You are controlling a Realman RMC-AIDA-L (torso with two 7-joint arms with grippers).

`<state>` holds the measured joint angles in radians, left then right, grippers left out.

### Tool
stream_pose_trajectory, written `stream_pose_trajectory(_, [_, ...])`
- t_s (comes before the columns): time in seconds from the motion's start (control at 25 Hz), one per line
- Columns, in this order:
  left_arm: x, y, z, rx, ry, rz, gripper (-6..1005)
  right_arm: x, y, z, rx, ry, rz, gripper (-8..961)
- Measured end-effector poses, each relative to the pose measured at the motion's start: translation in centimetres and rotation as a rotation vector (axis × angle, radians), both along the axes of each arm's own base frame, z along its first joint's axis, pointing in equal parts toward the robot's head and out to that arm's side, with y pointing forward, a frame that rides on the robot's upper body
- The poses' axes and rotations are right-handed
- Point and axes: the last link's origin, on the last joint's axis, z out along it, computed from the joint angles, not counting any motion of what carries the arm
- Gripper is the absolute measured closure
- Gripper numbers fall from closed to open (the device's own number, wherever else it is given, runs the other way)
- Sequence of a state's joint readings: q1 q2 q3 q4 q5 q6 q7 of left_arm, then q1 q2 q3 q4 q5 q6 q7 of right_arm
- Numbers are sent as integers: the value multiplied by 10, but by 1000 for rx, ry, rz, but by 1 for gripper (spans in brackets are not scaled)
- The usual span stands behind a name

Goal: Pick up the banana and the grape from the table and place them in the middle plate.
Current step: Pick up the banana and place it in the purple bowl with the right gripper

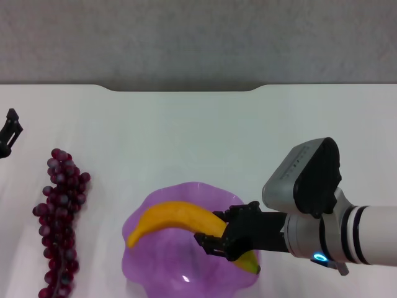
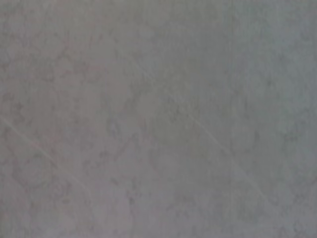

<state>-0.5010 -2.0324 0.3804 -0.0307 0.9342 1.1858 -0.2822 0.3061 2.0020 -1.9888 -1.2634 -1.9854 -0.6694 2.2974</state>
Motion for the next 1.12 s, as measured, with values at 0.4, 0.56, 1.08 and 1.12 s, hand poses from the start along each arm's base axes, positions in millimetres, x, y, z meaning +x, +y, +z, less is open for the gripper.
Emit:
stream_pose_trajectory(0.4, [1,1,-1,-1,-1,-3,106,15,9,-3,-62,-50,-70,403])
stream_pose_trajectory(0.56, [2,2,-1,-1,-1,-5,105,15,12,-2,-46,-36,-84,403])
stream_pose_trajectory(1.08, [2,2,-1,-1,-3,-5,105,13,23,0,-10,-44,-65,401])
stream_pose_trajectory(1.12, [2,2,-1,-1,-3,-5,105,13,24,-1,-13,-47,-64,401])
